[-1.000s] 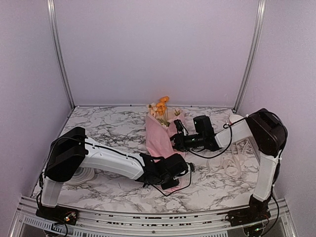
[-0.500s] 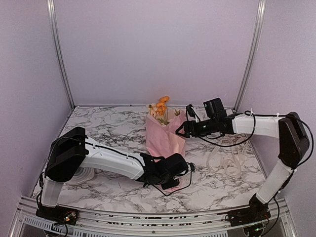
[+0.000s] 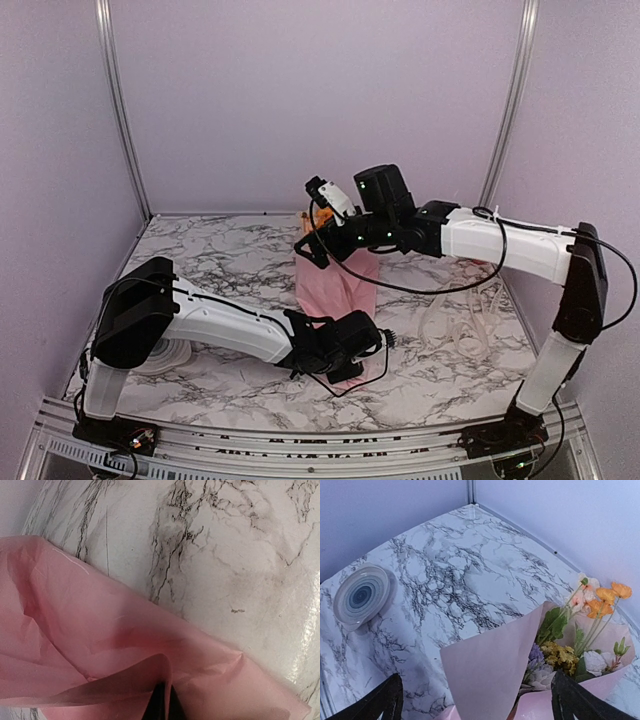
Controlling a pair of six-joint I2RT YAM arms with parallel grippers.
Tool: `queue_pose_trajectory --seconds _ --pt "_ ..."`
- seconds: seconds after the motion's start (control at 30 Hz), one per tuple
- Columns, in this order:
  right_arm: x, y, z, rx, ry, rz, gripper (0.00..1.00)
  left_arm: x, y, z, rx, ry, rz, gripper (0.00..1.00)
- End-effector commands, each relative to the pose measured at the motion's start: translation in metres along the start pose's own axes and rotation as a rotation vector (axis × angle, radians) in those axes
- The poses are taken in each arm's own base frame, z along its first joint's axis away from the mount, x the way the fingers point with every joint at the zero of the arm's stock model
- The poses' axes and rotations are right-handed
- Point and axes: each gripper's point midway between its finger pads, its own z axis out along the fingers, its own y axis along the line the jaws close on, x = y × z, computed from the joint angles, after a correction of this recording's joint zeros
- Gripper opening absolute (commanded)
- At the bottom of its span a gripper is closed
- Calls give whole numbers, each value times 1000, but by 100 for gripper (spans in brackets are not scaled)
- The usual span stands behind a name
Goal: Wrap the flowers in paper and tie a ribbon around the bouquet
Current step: Adjust the two-thirds folded wrapping paper at the center of the board, then press the fold line on the 2/3-folded wrapping paper.
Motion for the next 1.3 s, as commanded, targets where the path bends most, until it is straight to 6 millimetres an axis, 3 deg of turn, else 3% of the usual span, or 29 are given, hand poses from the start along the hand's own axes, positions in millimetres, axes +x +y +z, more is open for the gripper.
queue_pose_trajectory --seconds 0.0,0.13,0.23,0.27,0.37,0.47,0.67,0.8,0.97,1.1,1.27 --pt "26 -17 30 140 126 -100 97 75 -51 26 174 219 75 0" --pt "34 -33 42 224 169 -70 72 77 -51 26 175 227 74 0" --pt "25 -44 35 289 125 -36 10 79 -52 25 175 230 73 0" --pt "22 -51 30 318 105 -12 0 79 -51 25 175 232 74 0" --pt "18 -78 13 346 45 94 0 81 -51 24 174 237 74 0" --pt "30 -109 4 300 8 228 0 80 -50 21 174 239 69 0" --pt "86 -136 17 138 -3 399 0 63 -50 6 199 206 24 1" --pt "128 -165 23 129 -7 526 0 48 -49 -7 228 163 -15 5" --pt "162 -176 32 116 5 594 0 30 -55 -24 294 112 -47 17" --pt "176 -177 41 108 18 608 0 6 -70 -51 422 35 -57 28" --pt "192 -176 49 103 49 628 0 -33 -89 -121 697 -146 -23 42"
